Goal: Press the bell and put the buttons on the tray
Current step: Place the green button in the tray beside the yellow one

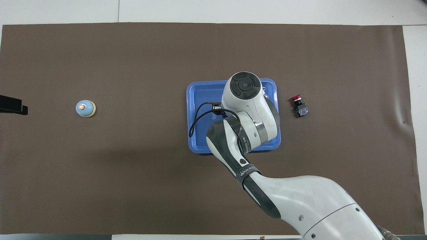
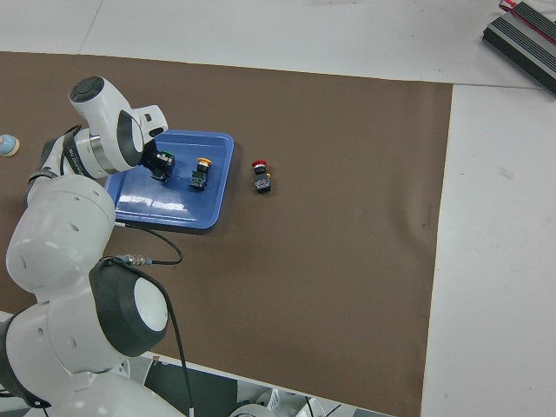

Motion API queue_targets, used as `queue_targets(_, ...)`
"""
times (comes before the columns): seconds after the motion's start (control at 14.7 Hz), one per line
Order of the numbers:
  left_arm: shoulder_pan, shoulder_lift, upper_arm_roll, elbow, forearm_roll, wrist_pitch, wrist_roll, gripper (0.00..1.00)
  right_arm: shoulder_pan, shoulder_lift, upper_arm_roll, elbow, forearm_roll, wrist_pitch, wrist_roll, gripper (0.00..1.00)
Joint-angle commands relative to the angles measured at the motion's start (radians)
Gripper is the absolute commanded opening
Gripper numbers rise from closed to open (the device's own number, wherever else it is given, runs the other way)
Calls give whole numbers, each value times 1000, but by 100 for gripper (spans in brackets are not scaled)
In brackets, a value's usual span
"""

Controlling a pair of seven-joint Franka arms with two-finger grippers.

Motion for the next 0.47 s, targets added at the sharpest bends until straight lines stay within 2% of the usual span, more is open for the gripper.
queue_targets(0.0,-4,-20,2,-17,7,2,-12,100,4,-29,3,-22,20,-5,23,100)
queue_targets(0.2,-4,-20,2,-17,7,2,-12,100,-9,-33,-9,50,-15,-122,32,100)
queue_targets(0.27,-4,-20,2,-17,7,2,-12,100,-29,-49,-14,73,-68,-173,2,100)
queue_targets(0.41,-4,-20,0,-17,7,2,-12,100,-100,-105,-19,56,-147,-219,-197,100)
